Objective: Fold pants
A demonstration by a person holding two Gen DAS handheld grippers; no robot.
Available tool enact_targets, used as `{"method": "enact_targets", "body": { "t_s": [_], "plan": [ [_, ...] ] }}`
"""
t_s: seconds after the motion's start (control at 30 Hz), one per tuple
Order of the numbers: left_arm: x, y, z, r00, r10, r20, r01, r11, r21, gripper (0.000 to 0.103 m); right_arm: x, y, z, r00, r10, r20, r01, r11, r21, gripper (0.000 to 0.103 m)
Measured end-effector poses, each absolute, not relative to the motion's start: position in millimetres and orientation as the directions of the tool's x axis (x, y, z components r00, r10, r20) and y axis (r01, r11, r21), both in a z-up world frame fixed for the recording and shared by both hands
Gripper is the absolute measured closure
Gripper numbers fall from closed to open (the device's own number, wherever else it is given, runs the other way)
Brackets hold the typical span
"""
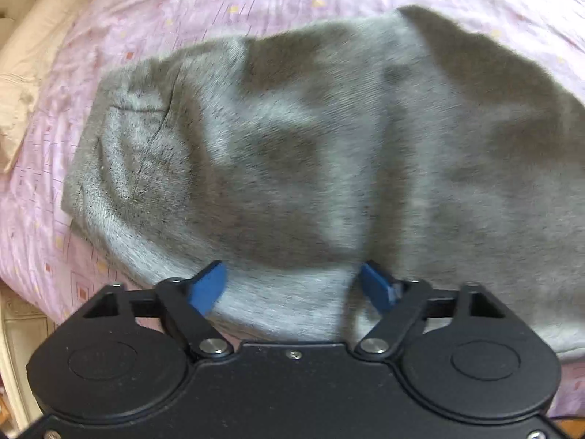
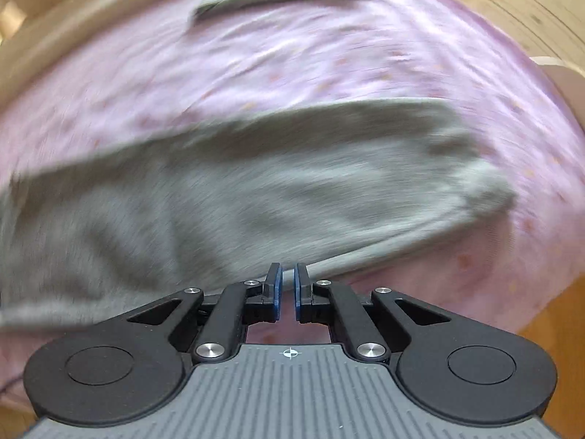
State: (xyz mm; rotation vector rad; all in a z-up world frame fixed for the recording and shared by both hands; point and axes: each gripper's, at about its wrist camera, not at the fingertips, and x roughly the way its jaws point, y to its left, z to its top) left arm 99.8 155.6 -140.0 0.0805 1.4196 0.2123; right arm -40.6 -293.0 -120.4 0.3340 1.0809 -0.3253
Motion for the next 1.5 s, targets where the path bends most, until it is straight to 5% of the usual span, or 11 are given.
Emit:
{"method": "enact_targets", "body": {
  "t_s": [0.23,0.5,0.53,0.6,0.87,1.13,1.23,1.5],
  "plan": [
    [81,59,-108,0.258,0.118,-0.959,-0.01,0.993,0.12,0.024,-85,-388,-117,0.505,-0.211,-0.837,0.666,0.712,0.223,0.094],
    [73,-46,-91,0.284,-0.01,-0.959,0.227,0.972,0.057,0.024,-89,-427,-147,0.51,-0.059,-0.858,0.717,0.58,0.386,0.092],
    [72,-54,-90,0.281,-0.02,-0.959,0.245,0.968,0.052,0.024,-86,-431,-150,0.512,-0.046,-0.858,0.719,0.57,0.398,0.09],
    [71,-69,-89,0.278,-0.03,-0.96,0.276,0.96,0.05,0.024,-85,-434,-156,0.515,-0.03,-0.857,0.724,0.55,0.416,0.062],
    [64,-112,-85,0.263,-0.044,-0.964,0.351,0.935,0.053,0.024,-90,-443,-165,0.561,-0.015,-0.828,0.723,0.496,0.481,0.056],
    [75,-148,-90,0.28,-0.041,-0.959,0.412,0.908,0.081,0.024,-65,-458,-168,0.563,-0.014,-0.827,0.69,0.559,0.46,0.057],
    [90,-163,-95,0.297,-0.032,-0.954,0.419,0.903,0.1,0.024,-66,-463,-168,0.561,0.017,-0.828,0.69,0.542,0.479,0.086],
    [143,-181,-130,0.264,0.024,-0.964,0.356,0.927,0.121,0.021,-61,-460,-144,0.584,0.033,-0.811,0.61,0.641,0.466,0.09]
  ]
}}
